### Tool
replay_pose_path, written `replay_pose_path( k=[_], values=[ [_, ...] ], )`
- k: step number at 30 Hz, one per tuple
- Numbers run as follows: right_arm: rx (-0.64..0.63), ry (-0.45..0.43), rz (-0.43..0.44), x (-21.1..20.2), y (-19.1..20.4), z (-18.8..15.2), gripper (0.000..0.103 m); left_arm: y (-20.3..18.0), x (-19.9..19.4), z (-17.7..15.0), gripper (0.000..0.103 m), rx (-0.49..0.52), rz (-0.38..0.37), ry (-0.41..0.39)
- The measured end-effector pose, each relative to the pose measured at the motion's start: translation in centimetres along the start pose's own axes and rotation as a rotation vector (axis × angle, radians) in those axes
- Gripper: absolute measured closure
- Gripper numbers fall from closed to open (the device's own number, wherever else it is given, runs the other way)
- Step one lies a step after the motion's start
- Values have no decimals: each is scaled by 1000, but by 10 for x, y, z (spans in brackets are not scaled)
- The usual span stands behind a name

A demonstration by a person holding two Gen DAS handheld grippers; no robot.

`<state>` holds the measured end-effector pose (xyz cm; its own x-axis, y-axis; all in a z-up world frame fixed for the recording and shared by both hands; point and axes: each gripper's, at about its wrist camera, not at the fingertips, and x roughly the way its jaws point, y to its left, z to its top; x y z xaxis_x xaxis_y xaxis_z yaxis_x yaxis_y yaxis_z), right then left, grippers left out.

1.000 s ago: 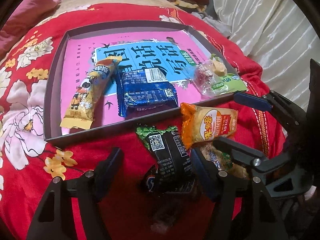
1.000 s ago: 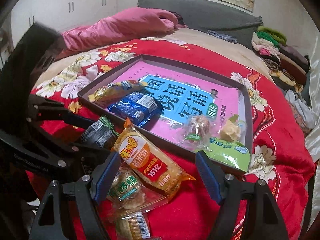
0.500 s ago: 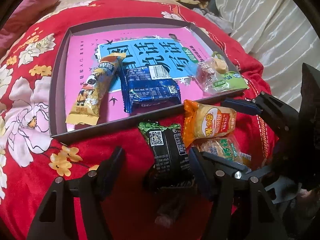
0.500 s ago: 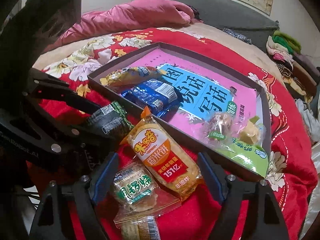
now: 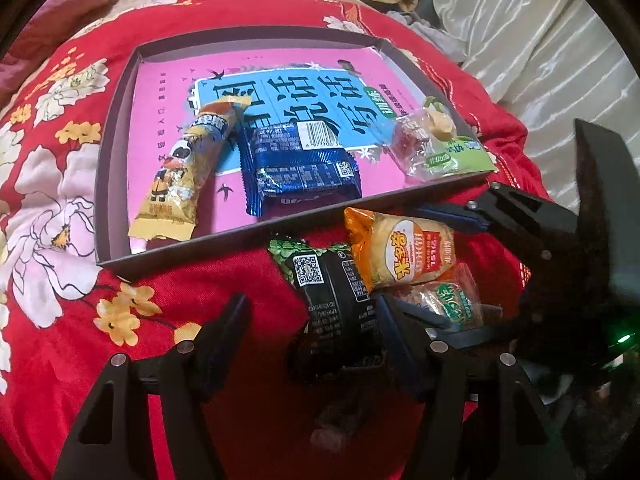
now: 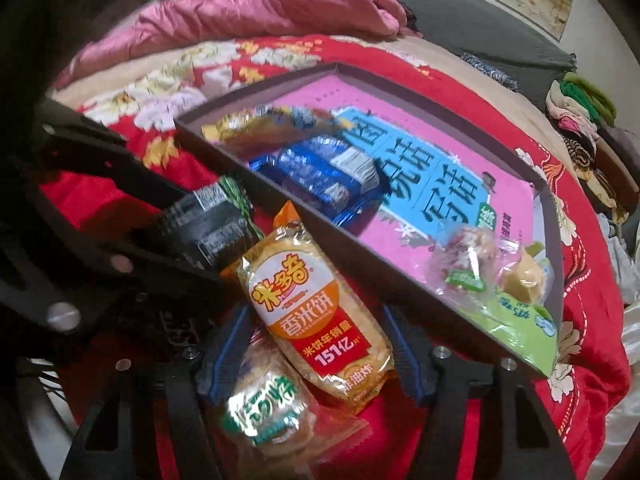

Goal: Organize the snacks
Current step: 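Grasp the orange rice-cracker bag with the right gripper while the left grasps the black packet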

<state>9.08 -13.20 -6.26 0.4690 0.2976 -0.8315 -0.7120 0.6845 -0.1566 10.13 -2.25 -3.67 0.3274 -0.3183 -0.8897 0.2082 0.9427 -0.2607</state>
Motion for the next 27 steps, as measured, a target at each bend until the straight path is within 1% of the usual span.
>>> replay_pose_path(
  k=[3, 7, 8, 10, 13, 16, 18, 21, 27],
  values=[
    [-1, 6, -9, 4, 1, 0, 38, -1, 2, 0, 36, -3, -1, 2],
    [48, -19, 23, -4, -8, -2, 47, -2, 3, -1, 36, -1, -2, 3],
    [64, -28, 31, -8, -11, -3, 48, -2, 3, -1, 38, 0, -4, 3],
    [105, -42, 53, -16, -18, -7, 59, -3, 4, -1, 41, -1, -14, 5],
    [172, -60, 74, -26, -30, -13, 63, -3, 7, 1, 44, -5, -21, 7],
    [259, -102, 117, -33, -47, -15, 64, -5, 10, 2, 47, -6, -23, 6],
    [291, -129, 141, -37, -53, -15, 65, -6, 12, 3, 51, -11, -26, 3],
    [331, -167, 181, -41, -59, -13, 65, -7, 16, 5, 64, -22, -39, -4],
    [351, -182, 206, -41, -61, -12, 65, -9, 19, 6, 67, -18, -48, -24]
  ],
)
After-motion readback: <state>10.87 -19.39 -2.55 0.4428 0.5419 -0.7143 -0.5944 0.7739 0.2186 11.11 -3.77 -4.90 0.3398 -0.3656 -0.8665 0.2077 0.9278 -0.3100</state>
